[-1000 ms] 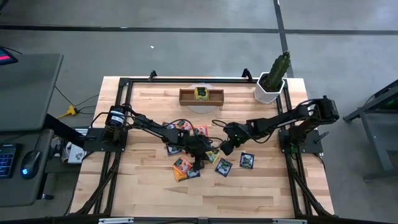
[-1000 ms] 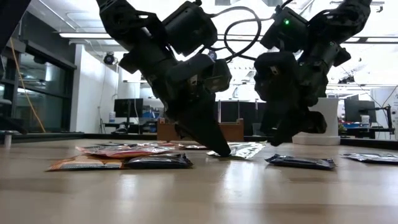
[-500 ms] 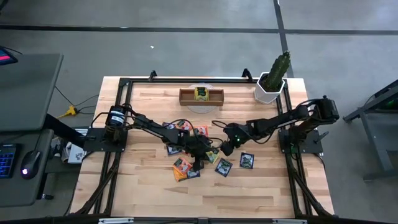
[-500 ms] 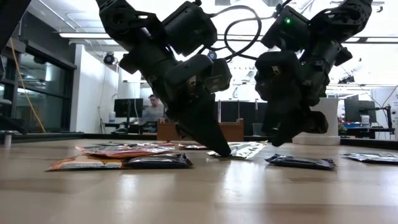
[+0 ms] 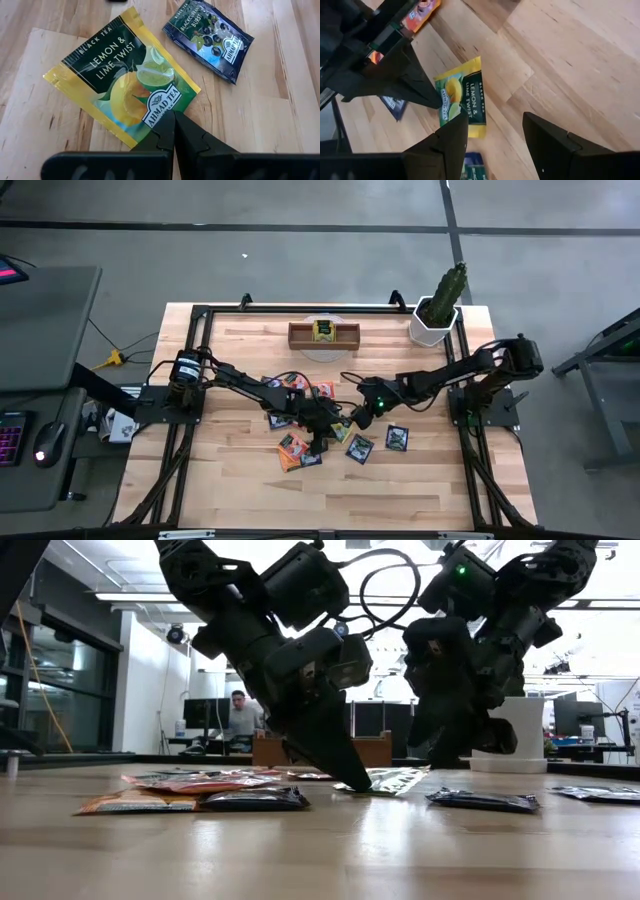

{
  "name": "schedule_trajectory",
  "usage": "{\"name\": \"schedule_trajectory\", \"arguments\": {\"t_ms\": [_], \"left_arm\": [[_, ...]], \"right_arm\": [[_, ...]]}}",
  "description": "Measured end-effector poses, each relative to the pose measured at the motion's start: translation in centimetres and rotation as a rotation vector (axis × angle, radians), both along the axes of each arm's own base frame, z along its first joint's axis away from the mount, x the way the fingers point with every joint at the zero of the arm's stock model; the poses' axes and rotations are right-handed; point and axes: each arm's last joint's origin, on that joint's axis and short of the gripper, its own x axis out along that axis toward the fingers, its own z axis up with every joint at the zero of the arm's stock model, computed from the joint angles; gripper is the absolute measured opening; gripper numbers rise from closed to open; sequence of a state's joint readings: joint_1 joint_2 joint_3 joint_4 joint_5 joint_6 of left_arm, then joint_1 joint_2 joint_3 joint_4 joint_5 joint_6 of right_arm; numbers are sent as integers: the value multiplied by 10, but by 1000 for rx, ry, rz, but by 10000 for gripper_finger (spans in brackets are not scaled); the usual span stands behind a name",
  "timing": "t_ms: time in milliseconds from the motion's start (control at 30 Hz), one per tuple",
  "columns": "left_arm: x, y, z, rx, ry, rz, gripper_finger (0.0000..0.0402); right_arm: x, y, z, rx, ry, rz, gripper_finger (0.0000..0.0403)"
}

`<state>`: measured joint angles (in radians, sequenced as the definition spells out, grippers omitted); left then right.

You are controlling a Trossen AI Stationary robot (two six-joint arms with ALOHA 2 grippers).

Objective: Pick & Place Tea
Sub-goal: Put the yellow tea bag in the middle compartment of the organizer

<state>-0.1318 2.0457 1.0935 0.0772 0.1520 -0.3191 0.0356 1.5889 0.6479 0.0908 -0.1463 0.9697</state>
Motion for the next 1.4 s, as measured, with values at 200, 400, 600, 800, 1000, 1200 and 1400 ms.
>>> {"name": "schedule_trajectory", "arguments": {"t_ms": [200, 400, 600, 800, 1000, 1200, 1400], "left_arm": [[0, 0, 0, -2, 1, -2, 0], [0, 0, -1, -13, 4, -11, 0], [0, 0, -1, -16, 0, -13, 0], [0, 0, -1, -16, -2, -13, 0], [0, 0, 0, -9, -6, -20, 1], [5, 4, 11, -34, -47, -118, 40], [-6, 23, 42, 9, -27, -101, 87]], "right_arm": [[13, 2, -19, 59, -32, 1, 186], [15, 2, -22, 88, -51, 15, 184], [15, 5, -22, 104, -41, 37, 140], [14, 4, -23, 83, -38, 33, 34], [14, 4, -23, 68, -43, 48, 5], [14, 4, -23, 64, -46, 64, 2], [13, 4, -24, 63, -35, 63, 1]]}}
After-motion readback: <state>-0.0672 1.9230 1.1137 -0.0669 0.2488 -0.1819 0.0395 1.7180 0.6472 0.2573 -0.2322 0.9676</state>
